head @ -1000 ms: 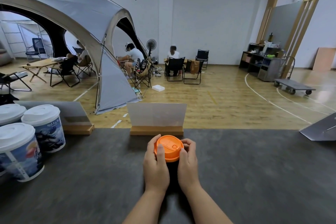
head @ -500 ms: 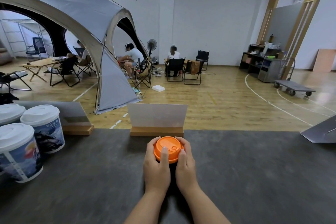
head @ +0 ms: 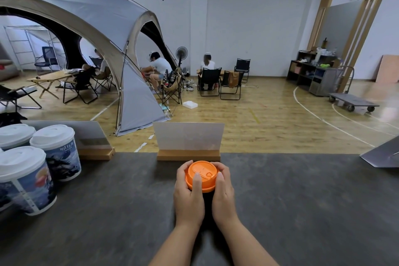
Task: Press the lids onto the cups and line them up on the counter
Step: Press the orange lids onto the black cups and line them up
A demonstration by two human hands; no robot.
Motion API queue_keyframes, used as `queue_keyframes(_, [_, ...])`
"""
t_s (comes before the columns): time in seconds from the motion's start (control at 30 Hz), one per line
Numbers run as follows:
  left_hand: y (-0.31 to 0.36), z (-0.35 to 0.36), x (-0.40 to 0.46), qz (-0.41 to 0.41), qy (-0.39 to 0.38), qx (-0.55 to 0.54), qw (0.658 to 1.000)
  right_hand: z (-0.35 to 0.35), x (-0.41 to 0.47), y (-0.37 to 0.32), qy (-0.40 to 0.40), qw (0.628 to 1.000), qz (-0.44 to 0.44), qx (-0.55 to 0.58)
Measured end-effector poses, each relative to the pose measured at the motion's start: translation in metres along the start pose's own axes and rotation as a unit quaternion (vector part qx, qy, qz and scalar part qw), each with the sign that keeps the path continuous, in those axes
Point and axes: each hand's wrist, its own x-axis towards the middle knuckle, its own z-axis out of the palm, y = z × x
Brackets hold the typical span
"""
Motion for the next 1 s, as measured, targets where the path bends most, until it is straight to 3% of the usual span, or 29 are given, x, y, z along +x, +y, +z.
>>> queue_keyframes(0.17, [0.0012,-0.0009,0.0013,0.03,0.058,-0.002,0.998,-0.0013,-0.0001,-0.0033,0.016,1.0,0.011,0.013])
queue_keyframes(0.57, [0.0032,-0.0047,-0.0016,0.035,0.026,0.01,0.999,0.0001,-0.002,-0.0035,-0.032,0.999,0.01,0.008])
queue_keyframes(1.0, [-0.0004,-0.0022,-0.0008,0.012,0.023,-0.01,1.0,0.0022,-0.0017,-0.0027,-0.031,0.999,0.005,0.02])
